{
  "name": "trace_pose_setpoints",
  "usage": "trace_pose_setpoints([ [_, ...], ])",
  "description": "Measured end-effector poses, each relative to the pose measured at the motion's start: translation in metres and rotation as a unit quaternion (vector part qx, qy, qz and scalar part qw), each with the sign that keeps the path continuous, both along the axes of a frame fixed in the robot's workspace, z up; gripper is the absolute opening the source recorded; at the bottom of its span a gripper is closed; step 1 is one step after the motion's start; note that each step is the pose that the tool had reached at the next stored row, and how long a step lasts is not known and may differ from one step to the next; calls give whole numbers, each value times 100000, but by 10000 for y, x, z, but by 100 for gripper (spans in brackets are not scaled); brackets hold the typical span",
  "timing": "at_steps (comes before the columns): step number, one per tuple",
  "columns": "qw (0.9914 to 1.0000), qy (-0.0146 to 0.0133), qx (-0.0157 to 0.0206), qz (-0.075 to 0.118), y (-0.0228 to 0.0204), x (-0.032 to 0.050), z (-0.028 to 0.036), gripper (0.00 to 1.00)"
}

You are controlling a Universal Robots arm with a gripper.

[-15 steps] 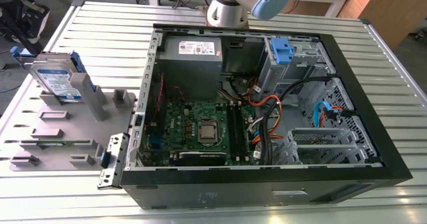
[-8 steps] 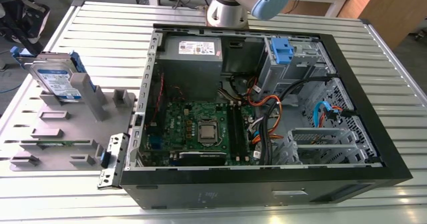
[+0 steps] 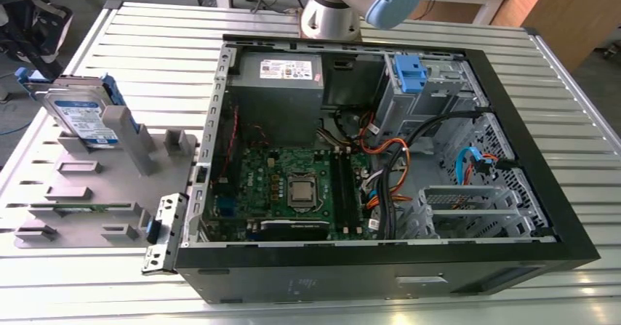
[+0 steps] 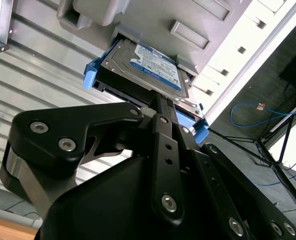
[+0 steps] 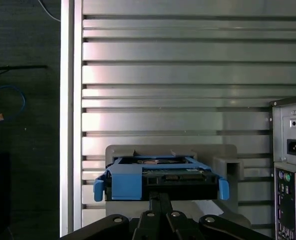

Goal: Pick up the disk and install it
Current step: 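Pick up the disk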

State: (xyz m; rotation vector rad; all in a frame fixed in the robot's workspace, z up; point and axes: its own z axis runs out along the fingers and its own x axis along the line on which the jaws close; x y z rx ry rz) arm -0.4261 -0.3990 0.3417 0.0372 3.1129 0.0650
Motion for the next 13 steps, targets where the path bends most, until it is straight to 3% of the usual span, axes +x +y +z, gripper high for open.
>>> trace_pose_setpoints([
  [5,99984,-2,-1,1781,0,0,-1,11],
  [13,99974,1,-1,2275,0,0,-1,11],
])
